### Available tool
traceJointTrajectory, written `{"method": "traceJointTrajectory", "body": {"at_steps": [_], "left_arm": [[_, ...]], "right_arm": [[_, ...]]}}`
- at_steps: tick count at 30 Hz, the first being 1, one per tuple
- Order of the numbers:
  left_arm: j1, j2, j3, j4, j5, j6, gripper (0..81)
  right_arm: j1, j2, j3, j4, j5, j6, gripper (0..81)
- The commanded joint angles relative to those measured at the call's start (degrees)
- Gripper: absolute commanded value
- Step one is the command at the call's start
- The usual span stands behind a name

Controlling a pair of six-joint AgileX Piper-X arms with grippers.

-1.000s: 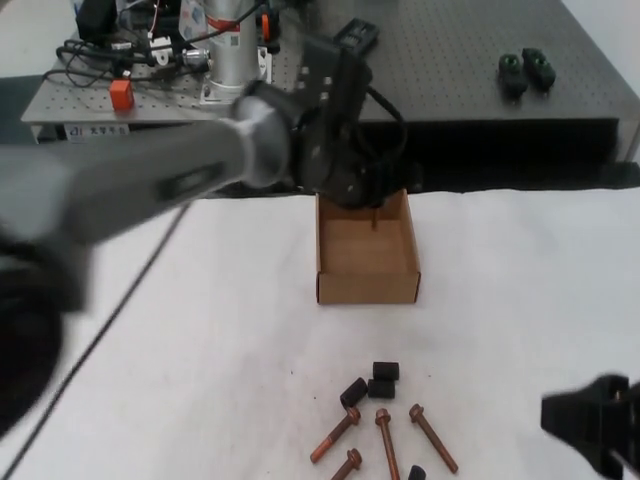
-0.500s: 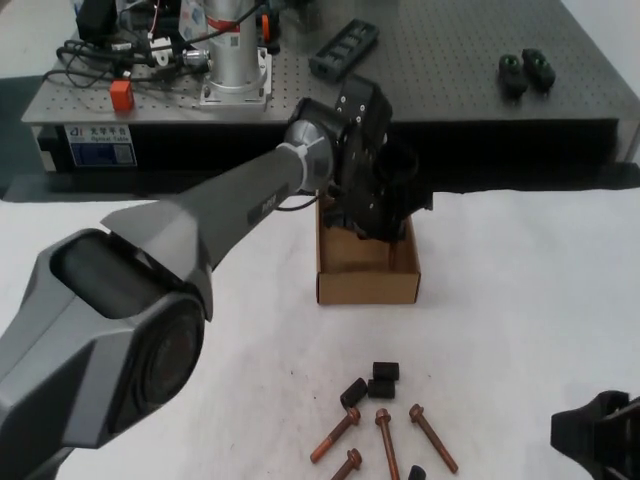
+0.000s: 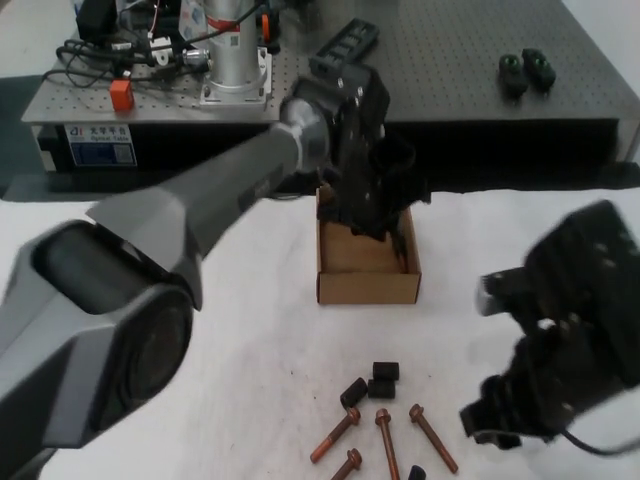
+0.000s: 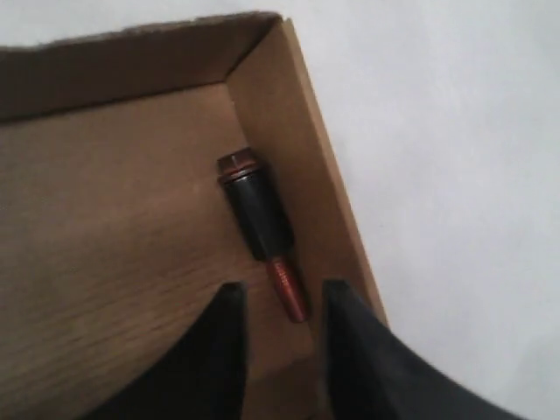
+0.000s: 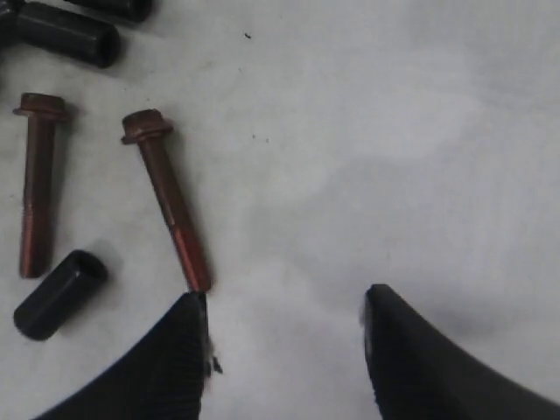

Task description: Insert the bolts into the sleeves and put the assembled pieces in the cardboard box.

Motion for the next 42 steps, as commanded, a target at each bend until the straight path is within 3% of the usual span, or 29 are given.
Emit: {"method": "traceJointTrajectory", "body": {"at_steps": [1, 4, 11, 16, 21, 24, 28, 34, 42], "left_arm": [[0.8, -6.3, -0.7, 4.0, -6.9, 6.0, 22.5], [1.2, -10.8, 1.0, 6.3, -13.8, 11.0, 22.5], [2.4, -21.9, 12.8, 5.7, -14.9, 13.1, 22.5], [2.5, -29.5, 25.0, 0.0, -14.8, 13.5, 22.5], [2.2, -34.7, 34.1, 0.1, -12.5, 17.7, 22.5], [1.1, -36.0, 39.0, 0.2, -9.5, 20.9, 22.5], [-2.0, -36.0, 44.8, -0.7, -5.8, 23.4, 22.5], [-7.4, -33.5, 47.7, -4.4, -5.5, 29.5, 22.5], [-14.7, -29.0, 45.9, -0.8, -2.2, 24.6, 22.5]], "right_arm": [[-0.3, -0.6, -0.3, -0.3, -0.5, -1.4, 39.0], [2.5, 3.3, -2.1, -1.5, -1.2, -1.6, 39.0], [7.3, 8.5, -2.5, -6.9, 0.1, -1.6, 37.5], [7.9, 11.6, -2.5, -7.3, 2.9, -1.6, 26.6], [7.9, 11.9, -2.5, -8.9, 4.9, -1.6, 2.1], [7.8, 11.8, -2.5, -11.0, 4.9, -1.6, 3.2], [5.3, 8.4, -1.6, -9.7, 4.9, -0.9, 3.2], [-1.9, -4.6, 4.2, -4.4, 3.4, 0.9, 3.2], [-8.5, -25.3, 11.5, 3.9, 3.0, 4.1, 3.2]]}}
